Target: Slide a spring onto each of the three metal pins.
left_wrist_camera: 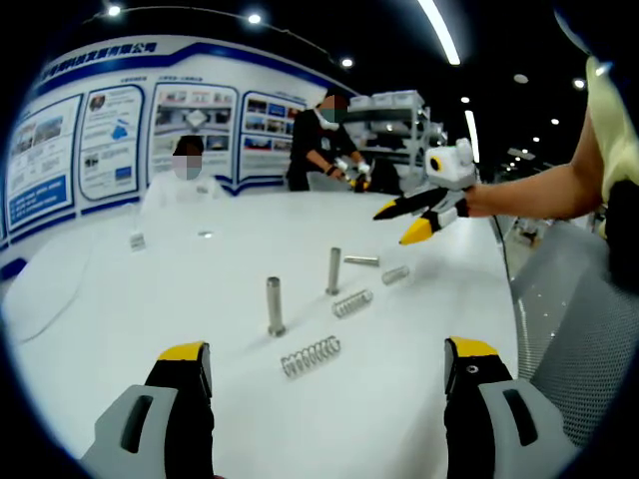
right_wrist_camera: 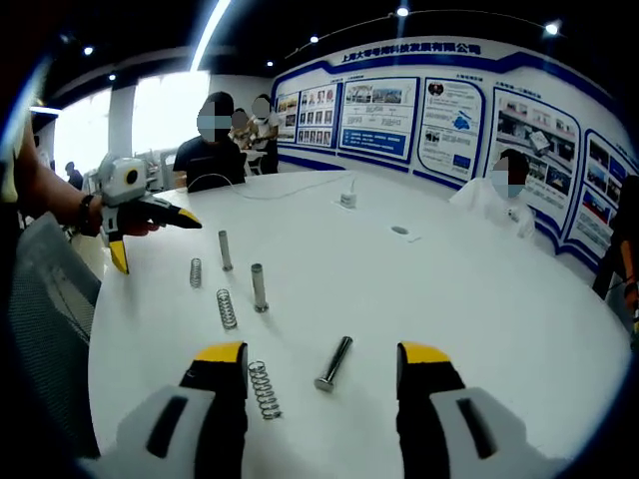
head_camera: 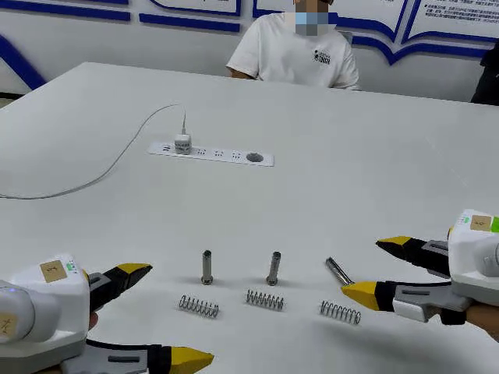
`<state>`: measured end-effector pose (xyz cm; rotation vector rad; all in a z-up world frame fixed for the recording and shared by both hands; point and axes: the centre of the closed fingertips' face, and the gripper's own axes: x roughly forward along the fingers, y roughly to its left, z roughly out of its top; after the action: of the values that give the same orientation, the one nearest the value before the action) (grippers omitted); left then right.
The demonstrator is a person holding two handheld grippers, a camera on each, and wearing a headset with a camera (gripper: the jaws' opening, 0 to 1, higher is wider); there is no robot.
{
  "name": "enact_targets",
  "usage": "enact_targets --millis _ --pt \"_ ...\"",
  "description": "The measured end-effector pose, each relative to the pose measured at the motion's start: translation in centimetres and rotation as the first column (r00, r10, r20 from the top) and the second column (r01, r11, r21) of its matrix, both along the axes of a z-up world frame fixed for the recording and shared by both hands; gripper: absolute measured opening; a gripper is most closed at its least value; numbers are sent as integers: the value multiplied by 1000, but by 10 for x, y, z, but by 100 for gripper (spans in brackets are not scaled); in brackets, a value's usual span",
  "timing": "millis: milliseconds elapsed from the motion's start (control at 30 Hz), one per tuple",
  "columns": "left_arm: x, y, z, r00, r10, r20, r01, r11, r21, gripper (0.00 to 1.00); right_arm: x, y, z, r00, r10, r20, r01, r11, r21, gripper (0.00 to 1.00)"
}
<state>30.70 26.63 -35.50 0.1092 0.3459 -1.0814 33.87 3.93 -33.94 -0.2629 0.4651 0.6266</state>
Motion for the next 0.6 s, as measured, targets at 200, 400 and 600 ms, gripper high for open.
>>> enact_targets --millis 200,400,600 --pt "0 0 -1 1000 -1 1 1 1000 1 98 16 -4 -10 997 -62 -49 61 998 -18 53" --pt "2 0 -1 1000 -1 1 1 1000 1 98 27 -3 -17 992 -97 -79 94 995 -41 44" --pt "3 0 -1 1000 -3 1 3 1000 1 98 35 -1 -25 985 -131 -110 124 990 -70 36"
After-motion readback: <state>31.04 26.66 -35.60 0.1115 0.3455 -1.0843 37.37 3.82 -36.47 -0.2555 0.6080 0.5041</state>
